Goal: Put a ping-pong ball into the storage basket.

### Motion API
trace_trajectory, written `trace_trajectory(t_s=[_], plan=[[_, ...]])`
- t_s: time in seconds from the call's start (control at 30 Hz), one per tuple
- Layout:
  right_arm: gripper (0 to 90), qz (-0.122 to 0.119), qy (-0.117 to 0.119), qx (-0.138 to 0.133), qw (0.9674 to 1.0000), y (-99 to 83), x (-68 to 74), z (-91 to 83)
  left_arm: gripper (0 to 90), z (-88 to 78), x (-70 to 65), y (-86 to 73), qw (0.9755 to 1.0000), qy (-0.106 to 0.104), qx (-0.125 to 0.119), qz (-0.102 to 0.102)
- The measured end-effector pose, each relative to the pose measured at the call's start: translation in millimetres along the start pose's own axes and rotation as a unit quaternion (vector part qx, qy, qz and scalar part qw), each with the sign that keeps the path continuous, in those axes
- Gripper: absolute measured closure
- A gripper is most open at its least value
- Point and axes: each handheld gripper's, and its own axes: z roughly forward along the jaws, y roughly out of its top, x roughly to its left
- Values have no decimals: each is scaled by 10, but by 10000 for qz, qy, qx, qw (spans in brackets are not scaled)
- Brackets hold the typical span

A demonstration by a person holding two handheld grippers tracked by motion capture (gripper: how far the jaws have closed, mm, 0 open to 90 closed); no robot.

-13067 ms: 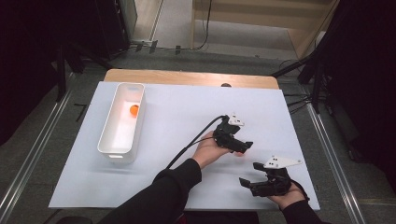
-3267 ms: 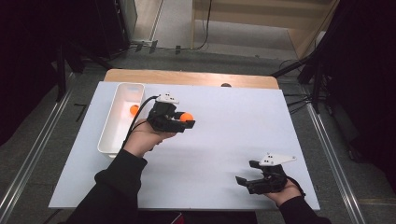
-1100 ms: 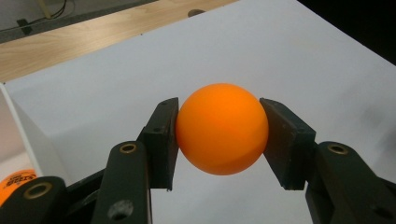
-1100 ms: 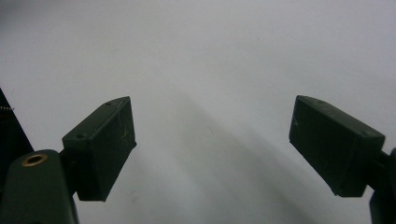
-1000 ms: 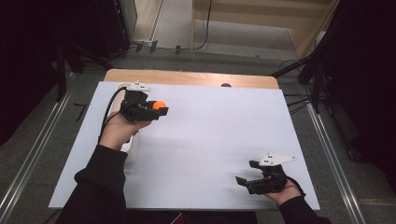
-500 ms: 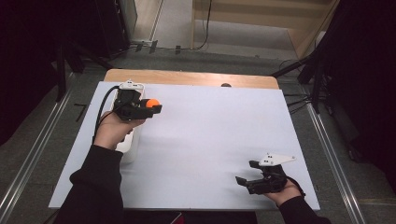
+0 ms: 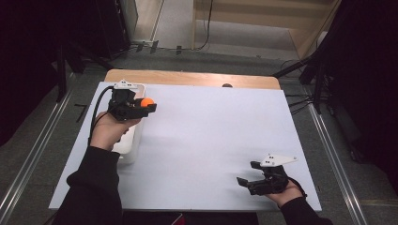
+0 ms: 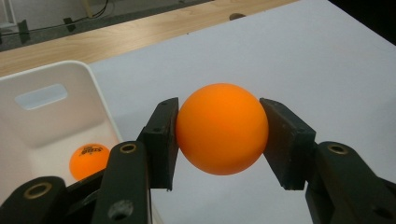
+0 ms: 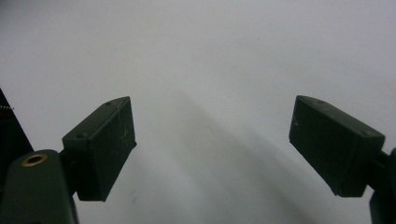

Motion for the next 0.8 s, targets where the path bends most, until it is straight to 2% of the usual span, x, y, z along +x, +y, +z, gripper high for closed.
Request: trace_trajectory(t_s=[0.27, 0.5, 0.7, 0.8], plan=[[130, 7, -9, 1, 10000, 0, 1, -2, 500, -40, 77, -31, 9997, 244, -59, -67], [129, 1, -5, 4, 10000, 0, 0, -1, 501, -90, 153, -64, 9991, 338, -125, -210], [130, 2, -7, 8, 10000, 1, 1, -2, 501, -123, 197, -82, 9989, 388, -125, -247], [129, 8, -17, 6, 10000, -1, 1, -3, 500, -139, 211, -101, 9984, 492, -128, -256]])
